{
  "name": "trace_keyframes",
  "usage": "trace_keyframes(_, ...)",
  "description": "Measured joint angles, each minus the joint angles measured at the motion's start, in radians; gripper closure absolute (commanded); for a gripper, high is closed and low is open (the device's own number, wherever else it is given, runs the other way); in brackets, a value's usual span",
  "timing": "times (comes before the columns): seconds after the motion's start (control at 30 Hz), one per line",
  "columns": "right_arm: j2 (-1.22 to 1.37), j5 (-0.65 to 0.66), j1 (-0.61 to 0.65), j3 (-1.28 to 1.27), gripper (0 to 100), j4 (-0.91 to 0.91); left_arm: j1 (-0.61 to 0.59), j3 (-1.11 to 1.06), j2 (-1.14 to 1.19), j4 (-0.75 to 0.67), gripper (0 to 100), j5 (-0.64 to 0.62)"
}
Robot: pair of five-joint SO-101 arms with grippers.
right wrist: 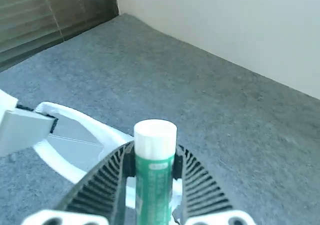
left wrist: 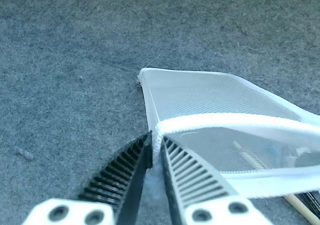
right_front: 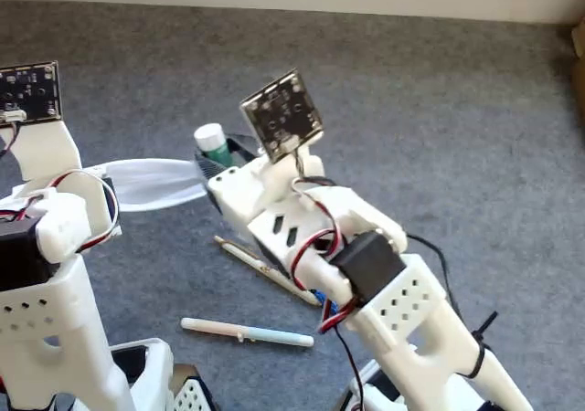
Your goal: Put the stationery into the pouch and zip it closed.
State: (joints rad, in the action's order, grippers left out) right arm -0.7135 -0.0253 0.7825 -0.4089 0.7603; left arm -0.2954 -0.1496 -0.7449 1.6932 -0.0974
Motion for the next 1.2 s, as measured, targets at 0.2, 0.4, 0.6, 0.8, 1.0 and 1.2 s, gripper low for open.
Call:
trace_keyframes(0.2,0.002,0.0,0.015,0.0,99.3,-0.084,0.0,0.0,0.0,0.0,99,0.0)
trace_keyframes(0.4,0.002,0.0,0.015,-0.006,99.3,-0.218,0.0,0.0,0.0,0.0,99,0.0)
trace_keyframes(0.6,0.002,0.0,0.038,-0.006,99.3,-0.299,0.0,0.0,0.0,0.0,99,0.0)
trace_keyframes(0.8,0.002,0.0,0.071,-0.098,99.3,-0.454,0.0,0.0,0.0,0.0,99,0.0)
trace_keyframes(1.0,0.002,0.0,0.092,-0.298,99.3,-0.744,0.0,0.0,0.0,0.0,99,0.0)
trace_keyframes(1.2,0.002,0.0,0.095,-0.425,99.3,-0.965,0.0,0.0,0.0,0.0,99,0.0)
